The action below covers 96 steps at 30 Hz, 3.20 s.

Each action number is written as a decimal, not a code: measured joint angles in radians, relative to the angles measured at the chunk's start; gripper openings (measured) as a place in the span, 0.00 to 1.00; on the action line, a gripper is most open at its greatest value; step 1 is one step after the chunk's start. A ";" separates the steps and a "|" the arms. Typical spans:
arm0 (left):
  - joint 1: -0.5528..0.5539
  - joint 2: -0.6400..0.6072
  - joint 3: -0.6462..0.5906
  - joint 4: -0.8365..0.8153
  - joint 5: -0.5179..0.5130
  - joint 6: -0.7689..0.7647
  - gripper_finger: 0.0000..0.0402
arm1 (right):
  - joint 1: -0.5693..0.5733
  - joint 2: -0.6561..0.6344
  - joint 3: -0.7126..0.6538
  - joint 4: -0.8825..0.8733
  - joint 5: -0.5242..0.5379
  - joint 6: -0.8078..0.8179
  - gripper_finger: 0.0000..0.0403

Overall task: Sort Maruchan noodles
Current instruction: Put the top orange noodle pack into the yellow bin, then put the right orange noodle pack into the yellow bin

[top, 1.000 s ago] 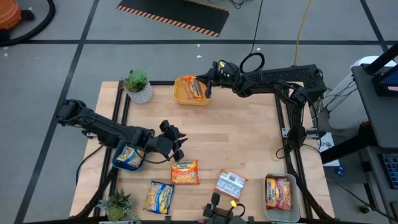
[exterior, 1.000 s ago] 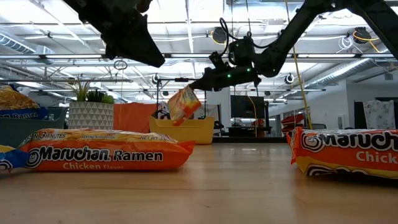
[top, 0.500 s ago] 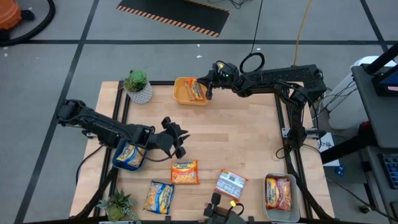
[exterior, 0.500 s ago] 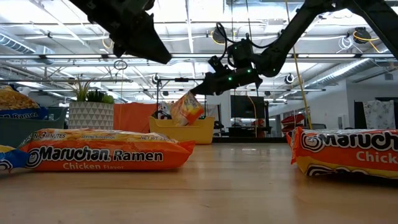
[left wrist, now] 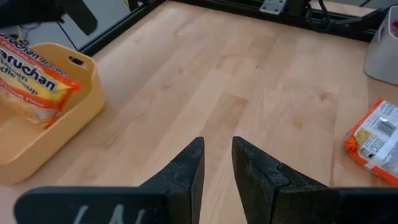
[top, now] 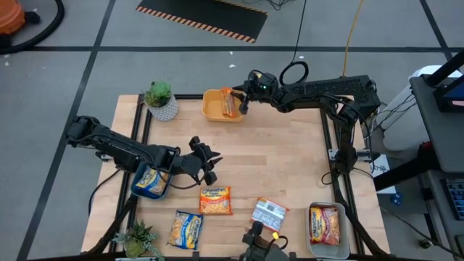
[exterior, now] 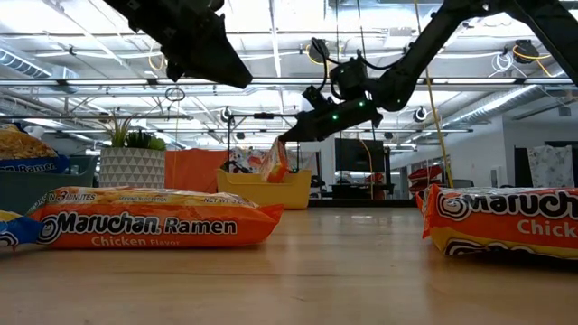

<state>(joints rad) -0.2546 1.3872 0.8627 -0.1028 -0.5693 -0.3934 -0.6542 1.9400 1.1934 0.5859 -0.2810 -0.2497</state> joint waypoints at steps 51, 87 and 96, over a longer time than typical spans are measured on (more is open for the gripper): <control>0.000 0.000 0.000 0.002 0.098 -0.028 0.22 | 0.764 -1.021 -0.781 -0.535 0.231 0.603 0.33; -0.246 0.000 0.000 0.000 0.098 -0.109 0.22 | 1.384 -0.497 -0.324 -0.749 0.621 1.028 0.34; -0.265 0.000 0.000 0.001 0.098 -0.114 0.22 | 1.473 -0.473 -0.323 -0.836 0.665 1.195 0.34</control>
<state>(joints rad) -0.5194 1.3876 0.8631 -0.1020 -0.4709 -0.5076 0.8191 1.4671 0.8703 -0.2503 0.3840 0.9454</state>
